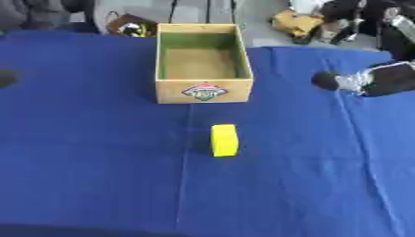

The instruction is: Pick up objects on the table and place them in the box.

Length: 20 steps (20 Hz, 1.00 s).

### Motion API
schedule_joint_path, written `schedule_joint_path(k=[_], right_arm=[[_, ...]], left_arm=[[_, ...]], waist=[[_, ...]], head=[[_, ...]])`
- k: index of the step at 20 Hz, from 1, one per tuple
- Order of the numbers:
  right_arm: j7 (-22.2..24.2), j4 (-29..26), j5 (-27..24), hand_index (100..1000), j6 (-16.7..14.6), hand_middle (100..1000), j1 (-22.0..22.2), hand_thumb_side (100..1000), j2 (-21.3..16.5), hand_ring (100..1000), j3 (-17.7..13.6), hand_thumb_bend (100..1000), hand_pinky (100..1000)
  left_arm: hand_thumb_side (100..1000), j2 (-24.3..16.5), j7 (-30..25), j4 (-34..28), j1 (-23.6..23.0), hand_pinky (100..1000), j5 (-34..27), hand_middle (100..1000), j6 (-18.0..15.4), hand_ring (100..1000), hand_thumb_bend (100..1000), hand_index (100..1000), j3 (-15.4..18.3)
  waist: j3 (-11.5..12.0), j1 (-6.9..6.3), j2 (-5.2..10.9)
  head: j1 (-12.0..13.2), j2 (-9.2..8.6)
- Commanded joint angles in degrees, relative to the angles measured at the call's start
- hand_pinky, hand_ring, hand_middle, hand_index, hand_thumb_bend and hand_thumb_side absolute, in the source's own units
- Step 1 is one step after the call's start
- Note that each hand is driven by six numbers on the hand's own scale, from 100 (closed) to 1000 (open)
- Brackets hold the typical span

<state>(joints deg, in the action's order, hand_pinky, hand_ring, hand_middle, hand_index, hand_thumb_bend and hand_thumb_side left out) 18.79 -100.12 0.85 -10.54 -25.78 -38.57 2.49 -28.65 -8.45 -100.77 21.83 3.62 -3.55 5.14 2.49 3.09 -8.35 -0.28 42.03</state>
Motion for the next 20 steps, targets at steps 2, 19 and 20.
schedule_joint_path(k=[2,19,20], right_arm=[[2.06,0.99,0.26,871,-0.18,805,-2.63,410,-1.47,827,1.92,658,640],[11.11,13.33,3.74,856,-1.31,790,-13.02,399,4.14,810,12.29,632,629],[11.97,14.6,4.3,856,-1.53,789,-13.53,399,5.04,810,13.13,633,629]], left_arm=[[364,-0.73,-1.28,-0.18,1.21,662,0.38,640,0.02,651,1000,830,-0.59],[363,0.45,-3.29,0.39,1.99,663,0.25,640,0.44,650,1000,829,-3.41],[363,0.53,-3.42,0.41,2.1,663,0.23,640,0.45,650,1000,829,-3.53]], waist=[[0.44,-0.17,1.05],[2.15,-0.44,2.08],[2.38,-0.52,2.06]], head=[[-0.89,-1.61],[-2.65,-2.97],[-2.85,-2.99]])
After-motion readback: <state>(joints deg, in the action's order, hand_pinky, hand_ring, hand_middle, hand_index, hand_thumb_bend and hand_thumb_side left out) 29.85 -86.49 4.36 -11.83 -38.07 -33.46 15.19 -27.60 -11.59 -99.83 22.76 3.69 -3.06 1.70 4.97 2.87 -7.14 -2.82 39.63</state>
